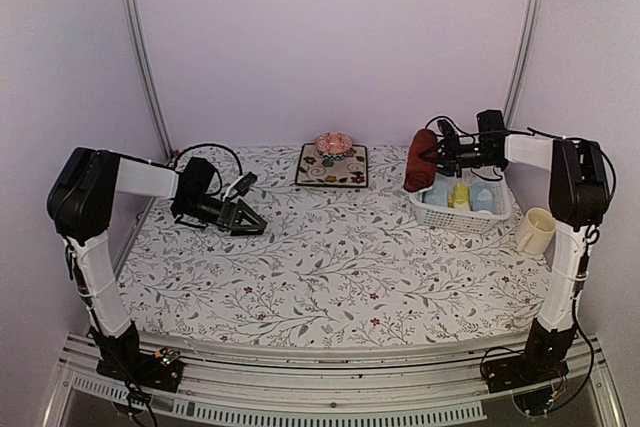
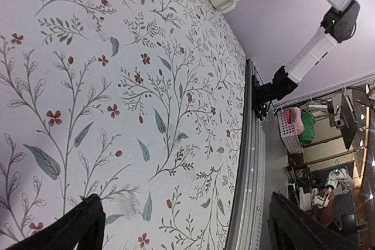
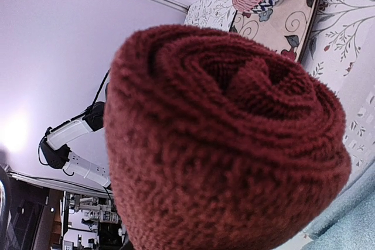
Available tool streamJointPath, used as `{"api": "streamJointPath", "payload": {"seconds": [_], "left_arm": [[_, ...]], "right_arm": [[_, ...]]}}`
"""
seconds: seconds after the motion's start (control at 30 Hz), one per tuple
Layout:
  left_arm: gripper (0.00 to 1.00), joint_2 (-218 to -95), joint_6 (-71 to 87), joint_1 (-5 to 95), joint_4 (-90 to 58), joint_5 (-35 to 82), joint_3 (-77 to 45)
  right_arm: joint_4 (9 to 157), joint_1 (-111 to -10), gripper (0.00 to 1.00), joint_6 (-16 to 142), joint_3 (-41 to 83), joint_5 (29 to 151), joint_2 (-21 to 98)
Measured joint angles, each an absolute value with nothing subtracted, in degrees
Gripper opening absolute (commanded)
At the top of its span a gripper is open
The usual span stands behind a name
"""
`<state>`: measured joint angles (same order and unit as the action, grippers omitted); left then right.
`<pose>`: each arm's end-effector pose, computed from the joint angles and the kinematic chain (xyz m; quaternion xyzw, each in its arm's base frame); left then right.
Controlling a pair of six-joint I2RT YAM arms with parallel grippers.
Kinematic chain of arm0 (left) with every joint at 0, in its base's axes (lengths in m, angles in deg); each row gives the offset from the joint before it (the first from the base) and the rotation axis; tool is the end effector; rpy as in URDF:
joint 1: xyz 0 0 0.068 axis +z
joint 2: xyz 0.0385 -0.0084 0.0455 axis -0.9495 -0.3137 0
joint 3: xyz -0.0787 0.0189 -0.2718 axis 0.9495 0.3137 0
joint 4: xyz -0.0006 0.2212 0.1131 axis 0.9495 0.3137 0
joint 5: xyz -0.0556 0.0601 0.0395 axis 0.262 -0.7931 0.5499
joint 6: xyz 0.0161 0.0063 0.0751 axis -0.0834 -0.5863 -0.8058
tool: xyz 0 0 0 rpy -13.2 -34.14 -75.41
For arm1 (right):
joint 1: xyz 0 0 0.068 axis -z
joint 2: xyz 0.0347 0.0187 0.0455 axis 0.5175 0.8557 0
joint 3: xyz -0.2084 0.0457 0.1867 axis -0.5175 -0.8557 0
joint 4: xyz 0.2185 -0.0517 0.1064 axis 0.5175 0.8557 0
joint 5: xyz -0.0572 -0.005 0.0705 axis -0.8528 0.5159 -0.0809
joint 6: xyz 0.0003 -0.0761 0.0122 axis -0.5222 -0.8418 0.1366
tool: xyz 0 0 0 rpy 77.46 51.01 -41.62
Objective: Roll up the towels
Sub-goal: Place the towel in the storage box.
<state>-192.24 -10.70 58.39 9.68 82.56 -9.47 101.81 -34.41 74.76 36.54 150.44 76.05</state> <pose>0.3357 -0.1417 0.1542 0.2471 0.7868 -0.5519 0.1233 0.4483 0.0866 0.2291 -0.1041 0.7897 0.5699 0.2020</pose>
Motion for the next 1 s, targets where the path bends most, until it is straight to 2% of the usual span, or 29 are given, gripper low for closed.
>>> {"api": "streamJointPath", "payload": {"seconds": [0.8,1.0], "left_arm": [[0.97,-192.24,-10.70,58.39,9.73,82.80,-9.47],[0.97,-192.24,-10.72,58.39,9.73,82.91,-9.47]], "right_arm": [[109.59,-31.99,0.30,67.64,34.16,146.72,81.86],[111.21,-31.86,0.38,66.76,34.29,143.90,82.60]]}}
